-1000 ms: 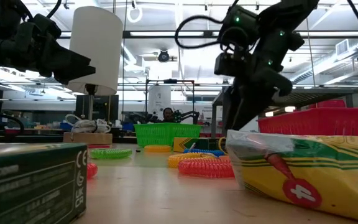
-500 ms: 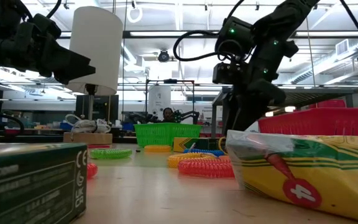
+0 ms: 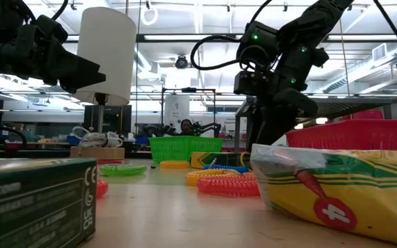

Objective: Pick & Place Office Desk Supplies
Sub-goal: Put the yellow rubber band into the green bin

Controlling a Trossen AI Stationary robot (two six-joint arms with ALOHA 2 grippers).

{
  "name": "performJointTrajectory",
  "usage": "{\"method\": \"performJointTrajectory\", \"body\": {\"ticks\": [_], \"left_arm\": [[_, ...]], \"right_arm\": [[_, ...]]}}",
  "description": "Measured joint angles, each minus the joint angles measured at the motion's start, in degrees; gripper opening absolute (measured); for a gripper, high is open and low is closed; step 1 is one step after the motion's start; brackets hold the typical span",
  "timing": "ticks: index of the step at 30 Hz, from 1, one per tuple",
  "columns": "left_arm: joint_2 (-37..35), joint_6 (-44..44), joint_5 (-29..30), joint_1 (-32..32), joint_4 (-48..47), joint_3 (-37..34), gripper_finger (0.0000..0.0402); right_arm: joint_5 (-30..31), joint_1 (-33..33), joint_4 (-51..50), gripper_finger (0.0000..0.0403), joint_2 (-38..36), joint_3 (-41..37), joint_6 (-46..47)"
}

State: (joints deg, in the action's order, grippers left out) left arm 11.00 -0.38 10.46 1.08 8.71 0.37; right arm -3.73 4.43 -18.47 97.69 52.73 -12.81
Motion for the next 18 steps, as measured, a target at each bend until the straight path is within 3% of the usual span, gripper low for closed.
{"method": "performJointTrajectory", "body": {"ticks": [10,18], "left_arm": [[0.0,0.01,-0.02,0.01,0.04,0.01,0.0241],[0.01,0.02,-0.2,0.01,0.01,-0.01,0.0241]], "right_arm": [[-0.28,-0.24,-5.73,0.0171,1.85,4.18,-1.71],[-2.26,-1.33,-9.64,0.007,3.69,7.66,-4.12]]}}
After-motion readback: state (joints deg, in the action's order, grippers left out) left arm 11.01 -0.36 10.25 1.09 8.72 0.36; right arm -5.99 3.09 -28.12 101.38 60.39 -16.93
